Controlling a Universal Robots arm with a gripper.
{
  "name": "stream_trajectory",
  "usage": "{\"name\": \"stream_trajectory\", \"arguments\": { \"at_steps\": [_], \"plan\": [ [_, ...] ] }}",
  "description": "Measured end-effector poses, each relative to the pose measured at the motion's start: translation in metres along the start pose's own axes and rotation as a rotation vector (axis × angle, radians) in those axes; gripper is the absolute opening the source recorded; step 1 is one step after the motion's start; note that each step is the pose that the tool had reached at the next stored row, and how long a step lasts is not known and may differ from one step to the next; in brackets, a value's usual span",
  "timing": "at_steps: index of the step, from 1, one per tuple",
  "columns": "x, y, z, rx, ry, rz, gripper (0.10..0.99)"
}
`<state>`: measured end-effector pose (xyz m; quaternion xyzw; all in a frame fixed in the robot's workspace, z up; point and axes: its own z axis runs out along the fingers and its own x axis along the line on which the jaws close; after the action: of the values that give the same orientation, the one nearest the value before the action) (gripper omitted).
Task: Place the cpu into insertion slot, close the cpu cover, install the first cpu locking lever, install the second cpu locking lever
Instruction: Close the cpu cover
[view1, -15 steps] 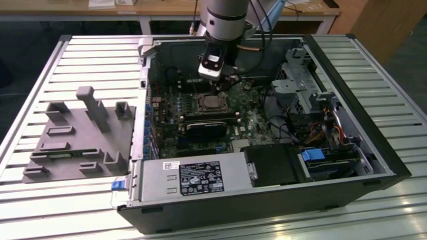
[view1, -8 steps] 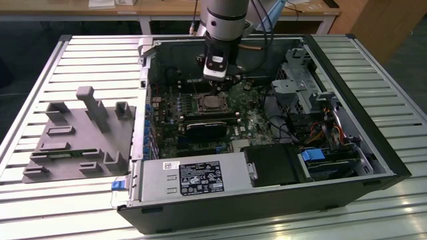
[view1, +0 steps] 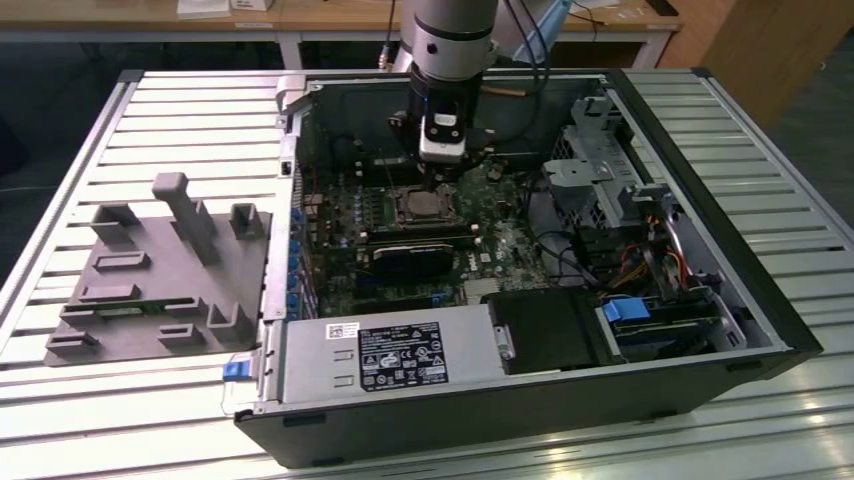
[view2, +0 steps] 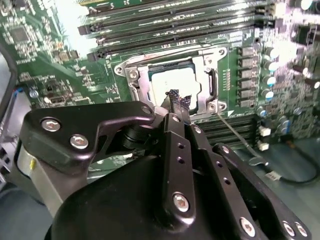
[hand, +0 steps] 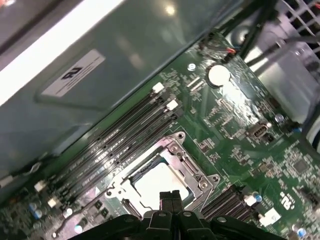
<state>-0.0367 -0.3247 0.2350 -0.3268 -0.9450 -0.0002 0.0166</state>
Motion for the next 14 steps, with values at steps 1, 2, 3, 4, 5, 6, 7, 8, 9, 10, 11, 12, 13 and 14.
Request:
{"name": "stream_trajectory", "arguments": {
  "at_steps": [1, 2, 3, 4, 5, 6, 7, 8, 9, 10, 11, 12, 13, 14],
  "plan": [
    [0.0, 0.0, 0.0, 0.0, -0.0001, -0.016, 0.106],
    [0.0, 0.0, 0.0, 0.001, -0.0003, -0.029, 0.106],
    [0.0, 0.0, 0.0, 0.001, -0.0004, -0.04, 0.106],
    [0.0, 0.0, 0.0, 0.002, -0.0006, -0.054, 0.106],
    [0.0, 0.0, 0.0, 0.002, -0.0007, -0.068, 0.106],
    [0.0, 0.0, 0.0, 0.002, -0.0008, -0.08, 0.106],
    [0.0, 0.0, 0.0, 0.003, -0.0013, -0.088, 0.106],
    [0.0001, 0.0, 0.0, 0.002, -0.0023, -0.095, 0.106],
    [0.0001, -0.0001, 0.0, 0.001, -0.0046, -0.101, 0.106],
    [0.0001, -0.0002, 0.0, -0.002, -0.0081, -0.107, 0.106],
    [0.0001, -0.0003, 0.0001, -0.004, -0.0123, -0.113, 0.106],
    [0.0, -0.0003, 0.0001, -0.007, -0.0168, -0.121, 0.106],
    [0.0, -0.0003, 0.0002, -0.01, -0.0216, -0.128, 0.106],
    [0.0, -0.0003, 0.0003, -0.013, -0.0258, -0.137, 0.106]
  ]
}}
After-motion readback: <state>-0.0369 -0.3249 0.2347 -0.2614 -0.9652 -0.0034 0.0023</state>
